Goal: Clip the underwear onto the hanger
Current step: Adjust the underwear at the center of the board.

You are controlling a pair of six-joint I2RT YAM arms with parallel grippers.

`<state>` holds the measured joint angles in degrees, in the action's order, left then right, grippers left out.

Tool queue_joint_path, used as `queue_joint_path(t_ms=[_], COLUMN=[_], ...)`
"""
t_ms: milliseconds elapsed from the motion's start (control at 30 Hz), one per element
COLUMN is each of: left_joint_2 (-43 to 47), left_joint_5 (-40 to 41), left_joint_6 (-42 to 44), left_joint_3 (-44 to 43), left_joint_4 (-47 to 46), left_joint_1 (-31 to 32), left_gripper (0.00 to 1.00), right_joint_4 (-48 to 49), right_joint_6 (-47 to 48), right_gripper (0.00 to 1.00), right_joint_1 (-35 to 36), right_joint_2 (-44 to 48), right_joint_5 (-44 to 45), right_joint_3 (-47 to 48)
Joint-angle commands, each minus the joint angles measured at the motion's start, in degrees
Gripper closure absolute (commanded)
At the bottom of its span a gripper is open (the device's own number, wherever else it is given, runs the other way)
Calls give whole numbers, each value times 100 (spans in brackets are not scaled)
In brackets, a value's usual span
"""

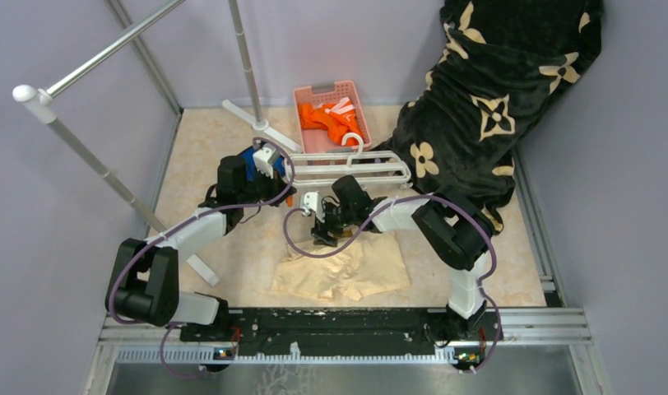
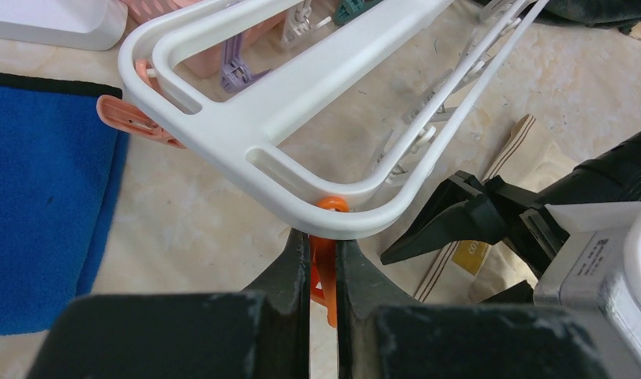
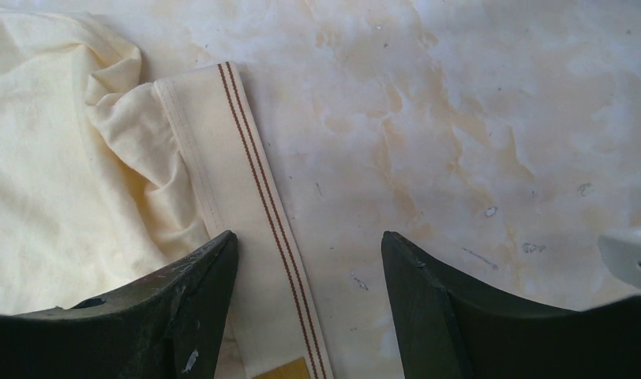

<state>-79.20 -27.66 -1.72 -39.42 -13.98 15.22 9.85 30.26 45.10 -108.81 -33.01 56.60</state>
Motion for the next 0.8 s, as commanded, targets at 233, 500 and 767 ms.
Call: queue_joint_path(t_ms=[233,500,767], left_joint_2=[18,18,19], left_joint_5=[172,191,186], left_joint_6=[35,57,52], left_joint_3=[-188,-200,-224], left_joint_4=[44,71,97], left_joint_1=[-37,-37,-37], left_gripper=[100,100,100], right_joint_4=[-317,456,887], right_joint_6=[444,-98,-442], right_gripper=[51,40,34], right_joint_1=[174,157,122], right_joint_2=[-176,142,676], right_joint_5=[1077,1099,63], right_joint_3=[-67,-17,-203])
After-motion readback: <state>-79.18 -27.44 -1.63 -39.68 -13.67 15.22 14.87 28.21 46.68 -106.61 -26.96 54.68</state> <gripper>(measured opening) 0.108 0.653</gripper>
